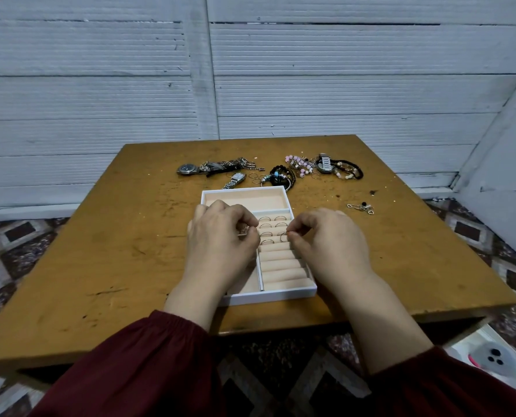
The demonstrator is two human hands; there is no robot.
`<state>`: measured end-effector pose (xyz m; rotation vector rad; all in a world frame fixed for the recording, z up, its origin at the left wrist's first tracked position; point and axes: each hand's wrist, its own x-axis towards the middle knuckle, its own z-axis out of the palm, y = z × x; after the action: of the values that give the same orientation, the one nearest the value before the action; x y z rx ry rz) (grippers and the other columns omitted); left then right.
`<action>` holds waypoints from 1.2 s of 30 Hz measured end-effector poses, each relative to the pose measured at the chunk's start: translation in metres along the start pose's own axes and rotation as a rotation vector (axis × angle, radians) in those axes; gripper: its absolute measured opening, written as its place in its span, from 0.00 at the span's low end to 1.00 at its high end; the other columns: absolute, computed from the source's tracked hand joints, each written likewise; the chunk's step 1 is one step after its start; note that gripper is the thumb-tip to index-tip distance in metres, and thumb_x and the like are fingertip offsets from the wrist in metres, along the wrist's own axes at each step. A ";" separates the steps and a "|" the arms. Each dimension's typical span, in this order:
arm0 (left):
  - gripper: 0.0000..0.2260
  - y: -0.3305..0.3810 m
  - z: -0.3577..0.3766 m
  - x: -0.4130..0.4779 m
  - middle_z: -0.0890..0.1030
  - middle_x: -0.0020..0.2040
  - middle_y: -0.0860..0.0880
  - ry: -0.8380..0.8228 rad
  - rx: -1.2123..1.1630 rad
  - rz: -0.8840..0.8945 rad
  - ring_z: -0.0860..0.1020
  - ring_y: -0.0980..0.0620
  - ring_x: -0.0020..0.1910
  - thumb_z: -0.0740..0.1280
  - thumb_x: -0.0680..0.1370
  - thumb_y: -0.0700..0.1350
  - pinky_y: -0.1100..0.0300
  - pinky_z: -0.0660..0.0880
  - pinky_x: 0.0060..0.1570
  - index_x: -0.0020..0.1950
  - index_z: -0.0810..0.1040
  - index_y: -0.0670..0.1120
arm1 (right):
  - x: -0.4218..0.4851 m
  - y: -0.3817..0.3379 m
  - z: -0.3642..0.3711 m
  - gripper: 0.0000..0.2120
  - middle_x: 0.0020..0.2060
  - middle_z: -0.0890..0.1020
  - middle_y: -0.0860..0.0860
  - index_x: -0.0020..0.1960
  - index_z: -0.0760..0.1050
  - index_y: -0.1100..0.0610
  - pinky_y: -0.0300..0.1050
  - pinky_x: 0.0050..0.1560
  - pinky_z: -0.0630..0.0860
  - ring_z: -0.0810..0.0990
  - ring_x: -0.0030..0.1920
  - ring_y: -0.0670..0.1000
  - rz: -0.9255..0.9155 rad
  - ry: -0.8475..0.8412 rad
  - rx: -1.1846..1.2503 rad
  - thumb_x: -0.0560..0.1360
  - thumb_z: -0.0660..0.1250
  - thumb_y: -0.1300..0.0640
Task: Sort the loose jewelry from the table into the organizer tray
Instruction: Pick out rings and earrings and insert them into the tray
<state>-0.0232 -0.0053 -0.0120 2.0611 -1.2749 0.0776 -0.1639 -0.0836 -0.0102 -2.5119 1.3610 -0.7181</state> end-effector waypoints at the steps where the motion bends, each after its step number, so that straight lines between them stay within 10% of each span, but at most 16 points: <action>1: 0.03 0.000 0.000 0.000 0.74 0.42 0.55 -0.001 0.002 -0.001 0.66 0.52 0.49 0.67 0.73 0.48 0.54 0.66 0.50 0.45 0.79 0.56 | 0.000 -0.001 0.000 0.05 0.44 0.80 0.45 0.47 0.80 0.46 0.42 0.42 0.65 0.74 0.52 0.50 -0.003 -0.003 -0.006 0.74 0.66 0.49; 36: 0.04 -0.001 -0.001 0.001 0.72 0.42 0.56 0.014 0.061 0.006 0.63 0.54 0.47 0.67 0.74 0.48 0.55 0.65 0.49 0.46 0.80 0.55 | 0.001 -0.001 0.000 0.06 0.39 0.74 0.44 0.43 0.79 0.47 0.41 0.33 0.61 0.72 0.41 0.47 0.075 -0.076 0.078 0.74 0.66 0.46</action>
<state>-0.0216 -0.0046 -0.0114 2.1041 -1.2848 0.1353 -0.1628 -0.0836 -0.0100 -2.3886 1.3663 -0.6415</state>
